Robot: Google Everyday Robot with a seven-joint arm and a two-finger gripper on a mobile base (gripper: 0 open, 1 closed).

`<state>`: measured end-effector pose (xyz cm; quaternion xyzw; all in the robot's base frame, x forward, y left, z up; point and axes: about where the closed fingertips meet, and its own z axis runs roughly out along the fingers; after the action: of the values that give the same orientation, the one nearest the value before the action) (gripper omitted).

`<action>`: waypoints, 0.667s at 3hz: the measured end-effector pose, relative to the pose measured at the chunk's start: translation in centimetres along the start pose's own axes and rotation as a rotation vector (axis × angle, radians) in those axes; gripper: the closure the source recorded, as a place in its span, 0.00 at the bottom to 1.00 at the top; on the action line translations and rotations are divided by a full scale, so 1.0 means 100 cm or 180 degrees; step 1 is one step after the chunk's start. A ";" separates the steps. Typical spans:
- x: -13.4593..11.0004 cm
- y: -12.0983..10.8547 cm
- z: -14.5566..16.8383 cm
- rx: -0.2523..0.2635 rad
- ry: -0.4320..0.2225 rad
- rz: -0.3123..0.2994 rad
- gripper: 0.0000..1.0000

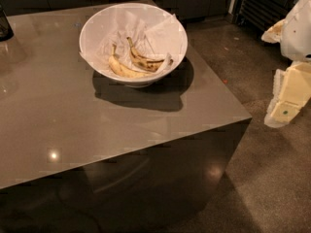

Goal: Pick banana from white bowl

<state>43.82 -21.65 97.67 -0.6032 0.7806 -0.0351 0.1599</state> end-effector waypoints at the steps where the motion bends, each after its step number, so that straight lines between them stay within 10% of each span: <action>1: 0.000 0.000 0.000 0.0000 0.0000 0.0001 0.00; 2: -0.004 -0.011 0.002 -0.0047 0.0044 0.0253 0.00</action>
Offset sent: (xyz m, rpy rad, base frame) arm 0.0342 0.0016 0.0023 0.0422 0.1222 -0.2534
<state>44.95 -21.57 97.86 -0.5727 0.8052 -0.0272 0.1514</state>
